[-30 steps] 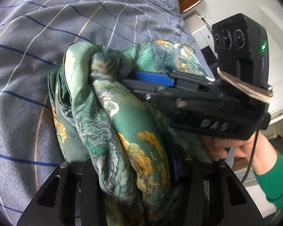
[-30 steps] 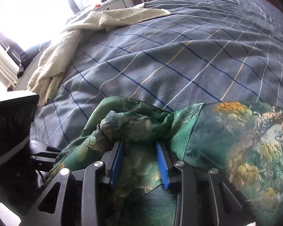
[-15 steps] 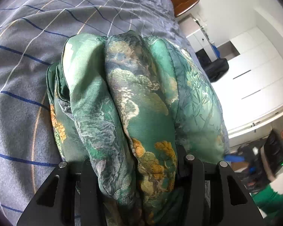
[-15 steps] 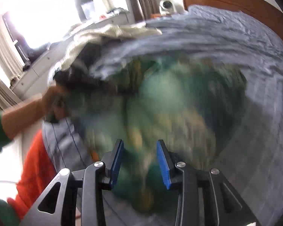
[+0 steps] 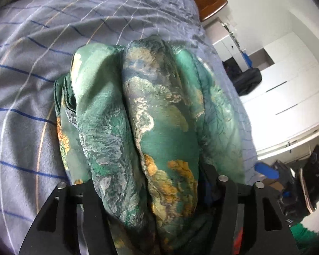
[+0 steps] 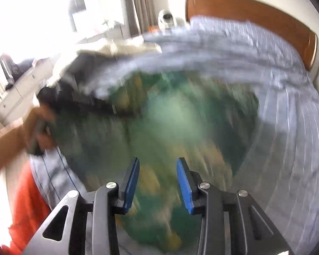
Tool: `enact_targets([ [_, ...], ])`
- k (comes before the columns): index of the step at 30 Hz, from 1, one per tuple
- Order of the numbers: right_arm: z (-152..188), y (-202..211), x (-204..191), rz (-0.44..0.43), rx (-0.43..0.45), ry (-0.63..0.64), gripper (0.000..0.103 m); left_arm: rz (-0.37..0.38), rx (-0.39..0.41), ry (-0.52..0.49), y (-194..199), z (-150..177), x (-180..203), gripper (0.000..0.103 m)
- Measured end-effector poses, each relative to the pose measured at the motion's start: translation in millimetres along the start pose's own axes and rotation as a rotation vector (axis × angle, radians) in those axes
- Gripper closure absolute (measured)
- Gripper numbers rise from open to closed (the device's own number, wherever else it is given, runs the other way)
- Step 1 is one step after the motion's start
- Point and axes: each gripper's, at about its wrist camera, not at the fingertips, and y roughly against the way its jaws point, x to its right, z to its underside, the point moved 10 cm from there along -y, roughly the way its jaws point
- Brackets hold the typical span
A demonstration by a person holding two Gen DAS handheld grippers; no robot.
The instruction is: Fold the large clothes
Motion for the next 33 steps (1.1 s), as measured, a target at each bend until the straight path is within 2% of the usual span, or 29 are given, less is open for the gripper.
enact_targets([
  [2,-18.3,-15.6,-14.3,-0.057,0.023,0.007,0.065,0.030,0.018,0.013,21.4,-2.4,5.7,0.036],
  [4,-21.7,-42.2,-30.6,-0.118,-0.006,0.009,0.065,0.043,0.063,0.019,45.7,-6.5,1.6,0.034],
  [5,-20.4,-53.1,-37.4,-0.140,-0.015,0.011,0.065,0.035,0.091,0.032,59.0,-8.3,-6.6,0.026],
  [7,-17.5,-70.8,-47.1,-0.138,-0.024,0.028,0.065,-0.005,0.147,0.067,77.4,-10.5,-30.3,0.013],
  [8,-14.6,-73.6,-49.3,-0.136,-0.027,0.027,0.064,-0.022,0.167,0.095,83.5,-10.3,-45.1,0.013],
  [9,-14.1,-75.5,-50.5,-0.131,-0.023,0.019,0.064,-0.007,0.172,0.128,85.6,-8.5,-56.8,0.013],
  [12,-11.2,-75.7,-50.9,-0.129,-0.017,0.001,0.064,0.102,0.163,0.202,77.8,-4.0,-68.1,0.012],
  [15,-10.9,-79.4,-50.9,-0.134,-0.020,-0.012,0.065,0.183,0.141,0.191,57.8,-3.1,-64.9,0.012],
  [21,-11.6,-82.0,-45.8,-0.130,-0.017,-0.015,0.065,0.214,0.102,0.176,17.6,-19.0,-71.3,0.010],
  [24,-10.3,-82.2,-44.2,-0.129,-0.016,-0.016,0.066,0.244,0.106,0.184,4.7,-24.0,-74.9,0.005],
  [28,-7.6,-81.4,-42.6,-0.138,-0.017,-0.034,0.066,0.341,0.112,0.190,-3.0,-34.7,-65.9,0.003],
  [33,-10.1,-87.4,-40.6,-0.115,-0.073,-0.040,0.066,0.399,0.071,0.127,-5.1,-37.9,-47.3,0.003],
])
